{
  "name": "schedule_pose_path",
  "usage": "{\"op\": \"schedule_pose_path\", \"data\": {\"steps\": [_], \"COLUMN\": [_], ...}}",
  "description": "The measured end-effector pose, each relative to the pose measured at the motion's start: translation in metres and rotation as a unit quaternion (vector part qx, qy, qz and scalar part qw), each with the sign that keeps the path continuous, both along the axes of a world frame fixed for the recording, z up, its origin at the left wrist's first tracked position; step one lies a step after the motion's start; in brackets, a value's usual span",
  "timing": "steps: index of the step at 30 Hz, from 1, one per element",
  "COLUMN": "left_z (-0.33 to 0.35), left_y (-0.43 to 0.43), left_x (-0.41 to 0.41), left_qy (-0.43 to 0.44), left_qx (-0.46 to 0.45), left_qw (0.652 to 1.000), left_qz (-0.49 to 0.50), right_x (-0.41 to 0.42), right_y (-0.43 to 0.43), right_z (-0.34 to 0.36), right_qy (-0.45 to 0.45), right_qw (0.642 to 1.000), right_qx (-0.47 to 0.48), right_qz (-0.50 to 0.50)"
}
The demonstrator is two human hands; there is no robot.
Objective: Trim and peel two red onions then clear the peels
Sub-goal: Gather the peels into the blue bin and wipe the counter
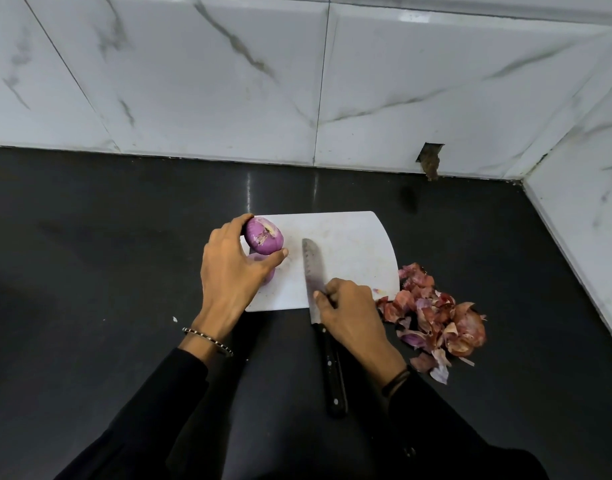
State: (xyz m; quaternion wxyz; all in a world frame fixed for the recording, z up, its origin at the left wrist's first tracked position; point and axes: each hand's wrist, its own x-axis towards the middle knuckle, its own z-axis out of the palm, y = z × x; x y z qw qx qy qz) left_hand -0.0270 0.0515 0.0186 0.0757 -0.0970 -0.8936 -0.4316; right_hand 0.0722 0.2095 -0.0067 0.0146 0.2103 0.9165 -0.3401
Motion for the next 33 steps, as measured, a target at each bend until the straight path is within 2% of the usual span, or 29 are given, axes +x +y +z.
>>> {"op": "schedule_pose_path", "data": {"steps": [10,13,16,21,28,33], "left_z": [-0.009,-0.013,-0.013,-0.015,-0.022,-0.025], "left_y": [0.012,0.014,0.017,0.015,0.018,0.022], "left_x": [0.003,0.005,0.007,0.006,0.008,0.001], "left_qy": [-0.006,-0.011,-0.007,0.001,0.005,0.021], "left_qx": [-0.021,-0.037,-0.044,-0.081,-0.123,-0.174], "left_qw": [0.999,0.999,0.998,0.995,0.989,0.981], "left_qz": [-0.031,-0.039,-0.049,-0.066,-0.082,-0.079], "right_x": [0.064,0.065,0.061,0.055,0.018,-0.017], "right_y": [0.057,0.053,0.048,0.056,0.047,0.035], "right_z": [0.003,0.006,0.006,0.005,0.012,0.007], "right_qy": [0.033,0.064,0.041,0.037,0.048,0.021], "right_qw": [0.988,0.991,0.995,0.994,0.996,0.998], "right_qx": [0.067,0.064,0.046,0.039,0.024,0.008], "right_qz": [-0.132,-0.102,-0.074,-0.099,-0.070,-0.056]}}
